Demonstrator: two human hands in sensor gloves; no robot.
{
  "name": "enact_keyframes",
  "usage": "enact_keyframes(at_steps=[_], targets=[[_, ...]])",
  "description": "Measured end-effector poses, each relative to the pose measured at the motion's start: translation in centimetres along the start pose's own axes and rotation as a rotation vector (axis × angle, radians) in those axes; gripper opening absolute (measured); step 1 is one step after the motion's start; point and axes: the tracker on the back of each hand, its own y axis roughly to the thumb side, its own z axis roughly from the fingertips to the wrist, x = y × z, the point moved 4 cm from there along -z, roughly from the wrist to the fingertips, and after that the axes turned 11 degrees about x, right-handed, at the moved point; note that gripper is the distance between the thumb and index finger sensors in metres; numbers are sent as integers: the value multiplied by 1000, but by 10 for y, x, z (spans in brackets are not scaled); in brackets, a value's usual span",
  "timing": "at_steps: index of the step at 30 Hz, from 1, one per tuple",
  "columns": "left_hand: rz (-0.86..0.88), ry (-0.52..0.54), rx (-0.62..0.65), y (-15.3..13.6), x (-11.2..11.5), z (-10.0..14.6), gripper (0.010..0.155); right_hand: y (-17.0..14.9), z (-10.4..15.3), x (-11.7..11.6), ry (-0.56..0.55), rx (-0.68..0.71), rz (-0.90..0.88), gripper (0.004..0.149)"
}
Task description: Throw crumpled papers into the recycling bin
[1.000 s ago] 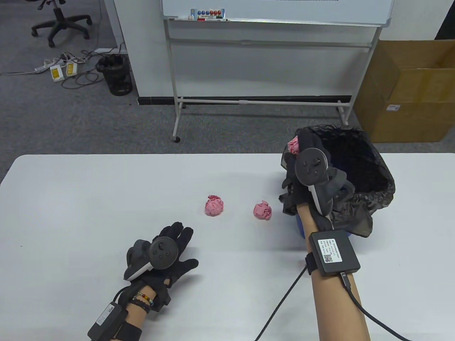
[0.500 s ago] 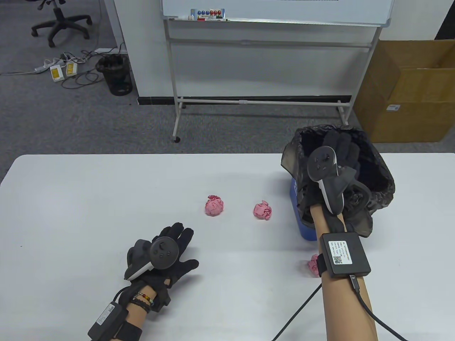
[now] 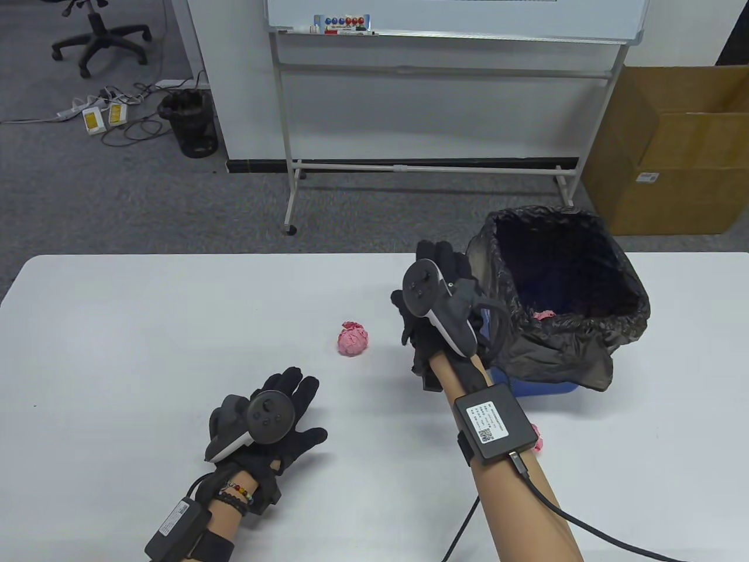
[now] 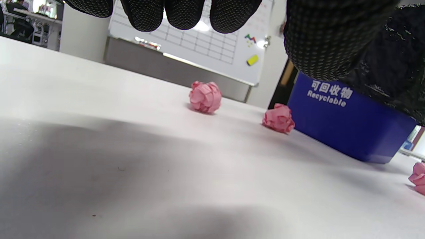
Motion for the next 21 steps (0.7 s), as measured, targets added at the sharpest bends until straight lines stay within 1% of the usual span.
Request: enact_keyframes(at_steps=[6, 12, 16, 19, 21], targets=[[0, 5, -14, -2, -2, 1, 86, 28, -5, -55, 107, 60, -27, 87], [2, 1, -23, -5, -2, 1, 86, 48, -8, -111, 220, 106, -29, 87], [-4, -3, -23, -5, -1, 1, 85, 55, -7, -163, 306, 76, -70, 87], [-7, -1, -25, -5, -2, 1, 85, 61, -9, -186, 329, 87, -27, 87], [-4, 2, -27, -5, -3, 1, 85, 62, -10, -197, 349, 79, -20, 86]])
